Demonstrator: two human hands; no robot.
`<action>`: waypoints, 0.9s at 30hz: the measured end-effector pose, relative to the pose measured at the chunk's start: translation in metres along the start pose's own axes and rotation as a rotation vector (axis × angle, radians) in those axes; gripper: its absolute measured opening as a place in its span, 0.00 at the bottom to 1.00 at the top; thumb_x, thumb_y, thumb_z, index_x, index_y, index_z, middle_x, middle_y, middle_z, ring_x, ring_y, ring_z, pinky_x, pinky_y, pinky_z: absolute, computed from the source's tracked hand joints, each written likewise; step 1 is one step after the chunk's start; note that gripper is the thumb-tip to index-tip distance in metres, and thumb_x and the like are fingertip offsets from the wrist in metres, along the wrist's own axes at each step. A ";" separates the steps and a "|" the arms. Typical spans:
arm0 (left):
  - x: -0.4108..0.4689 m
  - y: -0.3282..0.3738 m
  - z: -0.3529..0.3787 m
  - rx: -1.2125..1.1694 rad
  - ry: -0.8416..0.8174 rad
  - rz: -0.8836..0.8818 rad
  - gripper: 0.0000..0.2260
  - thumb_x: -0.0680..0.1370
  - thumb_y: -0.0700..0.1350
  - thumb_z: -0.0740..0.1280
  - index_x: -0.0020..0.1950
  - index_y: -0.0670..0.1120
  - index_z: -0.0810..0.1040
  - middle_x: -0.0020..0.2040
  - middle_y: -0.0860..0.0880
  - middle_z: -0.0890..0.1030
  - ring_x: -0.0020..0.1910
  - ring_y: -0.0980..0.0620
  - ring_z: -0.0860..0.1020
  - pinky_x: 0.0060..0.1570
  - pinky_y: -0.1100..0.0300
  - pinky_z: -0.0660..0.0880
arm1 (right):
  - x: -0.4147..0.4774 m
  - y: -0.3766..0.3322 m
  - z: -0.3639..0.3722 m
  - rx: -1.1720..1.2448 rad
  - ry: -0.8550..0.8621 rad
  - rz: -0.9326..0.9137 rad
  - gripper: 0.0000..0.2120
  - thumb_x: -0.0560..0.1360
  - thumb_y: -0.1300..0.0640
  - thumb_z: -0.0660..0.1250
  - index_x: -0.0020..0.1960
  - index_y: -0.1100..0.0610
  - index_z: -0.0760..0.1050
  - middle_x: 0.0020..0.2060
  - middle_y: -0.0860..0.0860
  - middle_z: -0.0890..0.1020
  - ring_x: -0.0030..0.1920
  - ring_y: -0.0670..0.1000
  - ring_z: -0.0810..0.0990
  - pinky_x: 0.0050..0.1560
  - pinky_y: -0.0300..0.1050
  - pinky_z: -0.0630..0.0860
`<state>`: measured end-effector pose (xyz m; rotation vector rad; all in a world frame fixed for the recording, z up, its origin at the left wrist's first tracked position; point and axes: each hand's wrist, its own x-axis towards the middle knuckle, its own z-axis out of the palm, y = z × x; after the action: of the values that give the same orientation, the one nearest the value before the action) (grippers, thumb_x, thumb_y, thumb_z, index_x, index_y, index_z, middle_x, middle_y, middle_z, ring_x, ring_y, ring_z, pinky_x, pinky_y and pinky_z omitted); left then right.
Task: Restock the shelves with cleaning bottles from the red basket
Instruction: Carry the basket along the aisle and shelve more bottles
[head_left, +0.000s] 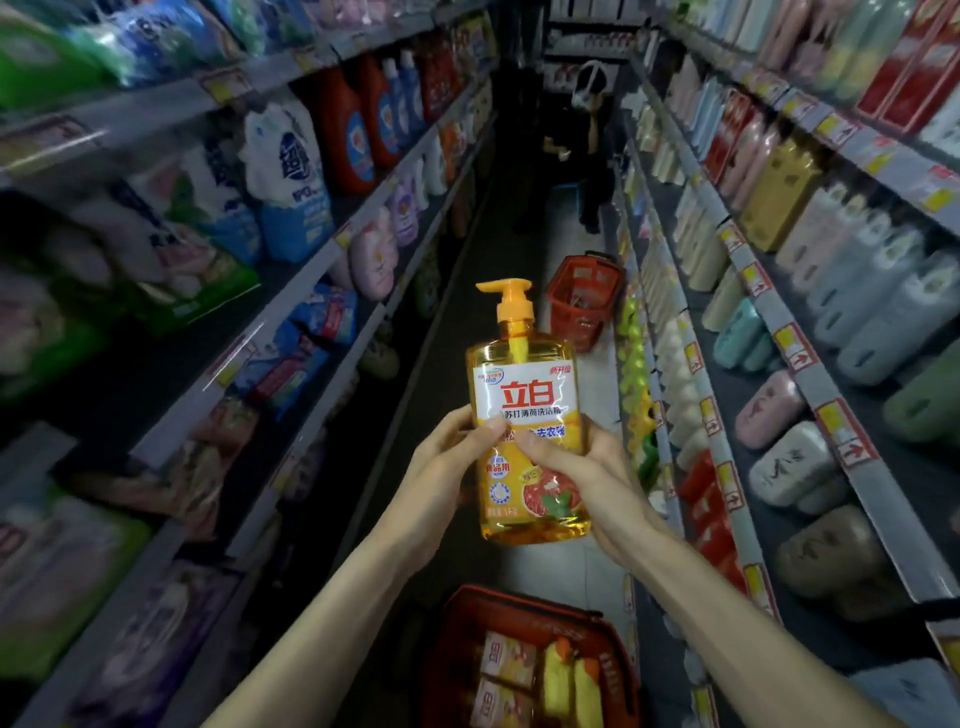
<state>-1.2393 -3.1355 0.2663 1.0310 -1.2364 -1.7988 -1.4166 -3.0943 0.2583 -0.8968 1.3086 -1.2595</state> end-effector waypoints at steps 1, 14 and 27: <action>-0.006 -0.002 -0.001 -0.001 0.032 0.008 0.16 0.83 0.51 0.69 0.71 0.52 0.78 0.63 0.50 0.86 0.60 0.49 0.86 0.55 0.56 0.84 | 0.001 0.001 0.003 -0.017 -0.026 0.010 0.25 0.71 0.52 0.79 0.67 0.51 0.78 0.55 0.50 0.89 0.55 0.53 0.89 0.59 0.55 0.84; -0.134 0.007 -0.007 0.050 0.567 0.176 0.16 0.85 0.51 0.66 0.73 0.53 0.78 0.65 0.51 0.85 0.64 0.50 0.84 0.68 0.44 0.78 | -0.024 -0.009 0.074 -0.153 -0.565 -0.070 0.30 0.68 0.41 0.81 0.67 0.46 0.78 0.58 0.46 0.87 0.58 0.49 0.87 0.65 0.58 0.81; -0.361 0.036 -0.031 0.130 1.070 0.436 0.15 0.86 0.46 0.64 0.72 0.50 0.76 0.63 0.51 0.86 0.61 0.53 0.85 0.53 0.62 0.82 | -0.173 -0.038 0.242 -0.057 -1.102 -0.182 0.21 0.74 0.51 0.77 0.65 0.52 0.81 0.56 0.51 0.88 0.57 0.54 0.88 0.60 0.60 0.83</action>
<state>-1.0526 -2.8410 0.3712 1.3783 -0.7811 -0.6284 -1.1583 -2.9762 0.3562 -1.4725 0.3809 -0.6320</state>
